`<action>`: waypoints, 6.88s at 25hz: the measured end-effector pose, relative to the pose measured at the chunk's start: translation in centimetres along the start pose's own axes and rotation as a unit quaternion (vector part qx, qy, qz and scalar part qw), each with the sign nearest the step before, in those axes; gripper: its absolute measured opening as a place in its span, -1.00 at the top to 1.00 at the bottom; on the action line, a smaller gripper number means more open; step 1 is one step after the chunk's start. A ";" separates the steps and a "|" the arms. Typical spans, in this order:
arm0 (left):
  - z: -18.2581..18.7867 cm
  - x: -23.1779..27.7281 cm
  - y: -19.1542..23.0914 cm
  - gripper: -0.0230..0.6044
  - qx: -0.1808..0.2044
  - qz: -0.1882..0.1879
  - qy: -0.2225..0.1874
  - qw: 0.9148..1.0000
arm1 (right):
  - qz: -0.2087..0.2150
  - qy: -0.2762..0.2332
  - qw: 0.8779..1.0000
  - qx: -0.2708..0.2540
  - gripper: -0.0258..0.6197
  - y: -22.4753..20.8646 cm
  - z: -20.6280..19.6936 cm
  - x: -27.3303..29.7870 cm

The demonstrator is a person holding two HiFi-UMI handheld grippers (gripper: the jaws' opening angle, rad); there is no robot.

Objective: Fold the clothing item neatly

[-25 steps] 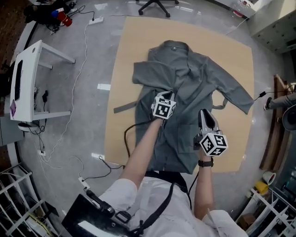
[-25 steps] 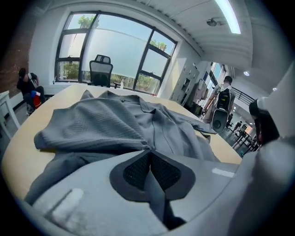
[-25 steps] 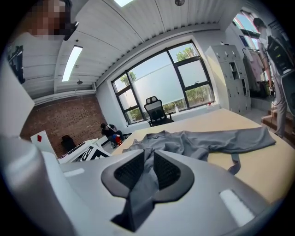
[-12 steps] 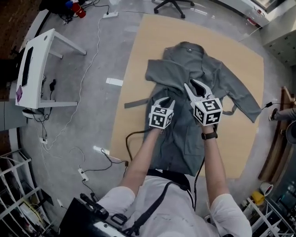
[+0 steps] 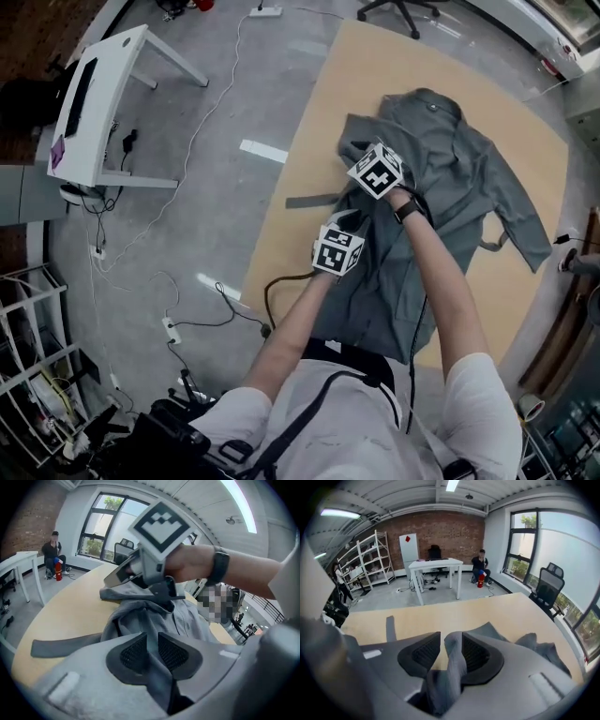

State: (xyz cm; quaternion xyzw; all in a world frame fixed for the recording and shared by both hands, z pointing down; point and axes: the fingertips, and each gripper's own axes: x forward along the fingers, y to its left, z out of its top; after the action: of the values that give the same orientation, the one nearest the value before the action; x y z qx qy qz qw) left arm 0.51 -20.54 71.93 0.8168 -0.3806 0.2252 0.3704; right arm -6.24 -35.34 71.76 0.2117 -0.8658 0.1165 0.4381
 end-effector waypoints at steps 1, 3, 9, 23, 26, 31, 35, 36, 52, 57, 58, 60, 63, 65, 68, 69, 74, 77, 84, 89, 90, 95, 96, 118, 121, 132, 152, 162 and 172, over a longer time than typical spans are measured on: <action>-0.2 -0.2 0.0 0.67 0.000 -0.001 0.000 1.000 | 0.004 0.016 1.000 -0.012 0.46 0.0 -0.3 1.4; -0.4 -0.6 0.0 0.67 -0.003 -0.002 -0.002 1.000 | 0.001 0.049 0.998 -0.040 0.45 -0.3 -0.9 3.9; -0.9 -1.9 0.6 0.67 -0.026 0.001 -0.012 1.000 | -0.028 0.079 0.995 -0.045 0.86 -1.3 -0.5 5.9; 2.9 -1.7 -1.2 0.67 -0.040 -0.021 -0.053 0.998 | -0.242 -0.357 0.826 0.364 0.86 -9.4 -5.9 -25.9; 3.2 -1.1 -2.3 0.67 -0.039 -0.026 -0.051 0.998 | -0.280 -0.396 0.746 0.456 0.86 -10.5 -13.0 -30.0; 3.2 -0.1 -4.5 0.67 -0.028 -0.039 -0.042 0.998 | -0.338 -0.420 0.598 0.592 0.87 -10.0 -25.3 -32.2; 2.9 0.8 -6.0 0.67 -0.017 -0.047 -0.033 0.998 | -0.332 -0.422 0.512 0.670 0.88 -8.3 -31.9 -30.5; 2.8 0.9 -6.2 0.67 -0.015 -0.049 -0.032 0.998 | -0.337 -0.397 0.525 0.673 0.88 -7.6 -32.9 -29.7; 4.3 1.5 -12.8 0.67 0.084 -0.073 -0.024 0.994 | -0.372 -0.265 0.645 0.613 0.42 -0.4 -36.6 -31.9; 5.1 3.3 -18.1 0.67 0.142 -0.107 -0.014 0.984 | -0.394 -0.275 0.661 0.577 0.42 1.7 -38.1 -37.3; 5.1 3.8 -19.4 0.67 0.152 -0.117 -0.010 0.981 | -0.398 -0.278 0.661 0.572 0.42 2.0 -38.6 -38.3; 5.2 5.0 -22.0 0.67 0.174 -0.135 -0.005 0.975 | -0.406 -0.279 0.661 0.566 0.44 2.4 -40.2 -40.1; 4.9 7.0 -26.2 0.60 0.202 -0.165 0.005 0.966 | -0.423 -0.265 0.652 0.571 0.45 3.0 -44.0 -42.7; 4.7 8.4 -28.7 0.60 0.217 -0.179 0.010 0.959 | -0.428 -0.254 0.646 0.578 0.45 2.8 -46.9 -43.9; 4.9 11.1 -31.7 0.60 0.240 -0.189 0.013 0.952 | -0.437 -0.241 0.636 0.589 0.48 0.6 -51.5 -45.1; 5.0 12.0 -32.7 0.60 0.246 -0.191 0.014 0.950 | -0.438 -0.238 0.632 0.593 0.47 -0.3 -52.8 -45.3; 4.6 15.7 -36.1 0.60 0.272 -0.203 0.030 0.940 | -0.434 -0.220 0.612 0.624 0.37 -4.6 -58.4 -45.6; 4.3 17.0 -37.0 0.60 0.281 -0.204 0.035 0.937 | -0.433 -0.203 0.604 0.637 0.36 -7.3 -60.3 -44.6; 4.2 17.4 -37.0 0.60 0.276 -0.200 0.032 0.940 | -0.454 -0.124 0.589 0.657 0.30 -10.7 -63.3 -42.8; 4.6 16.6 -35.4 0.60 0.259 -0.191 0.028 0.946 | -0.482 -0.048 0.603 0.634 0.58 -11.1 -63.8 -42.6; 4.7 16.4 -35.1 0.60 0.255 -0.189 0.027 0.948 | -0.483 -0.046 0.609 0.627 0.72 -11.2 -63.4 -42.4; 5.4 14.7 -33.2 0.60 0.245 -0.179 0.018 0.953 | -0.483 -0.088 0.620 0.612 0.82 -11.4 -61.1 -42.3; 5.6 14.2 -32.7 0.60 0.242 -0.176 0.015 0.954 | -0.485 -0.104 0.623 0.605 0.82 -11.4 -60.2 -42.6; 13.1 -0.8 -17.5 0.60 0.148 -0.071 -0.109 0.980 | -0.367 -0.252 0.841 0.309 0.82 -11.3 -24.0 -41.1; 13.8 -3.4 -14.1 0.60 0.135 -0.048 -0.129 0.981 | -0.335 -0.257 0.864 0.276 0.82 -10.2 -18.4 -37.7; 13.7 -11.4 -2.1 0.60 0.085 0.035 -0.159 0.983 | -0.241 -0.228 0.910 0.250 0.82 -4.2 -4.3 -19.5; 11.2 -11.1 2.3 0.60 0.049 0.042 -0.144 0.987 | -0.173 -0.130 0.934 0.285 0.42 -1.8 -10.7 -12.0; 10.4 -10.5 2.0 0.60 0.043 0.043 -0.134 0.989 | -0.130 -0.099 0.887 0.432 0.84 -6.0 -12.0 -8.2; 9.3 -13.0 3.8 0.60 0.030 0.063 -0.144 0.987 | -0.167 -0.120 0.883 0.421 0.42 -7.1 -7.7 -7.9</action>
State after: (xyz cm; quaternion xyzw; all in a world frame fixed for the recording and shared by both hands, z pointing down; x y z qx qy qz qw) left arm -9.57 -23.50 59.28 0.8258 -0.4739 0.1399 0.2718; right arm 6.69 -36.49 69.99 0.5302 -0.7332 0.3686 0.2131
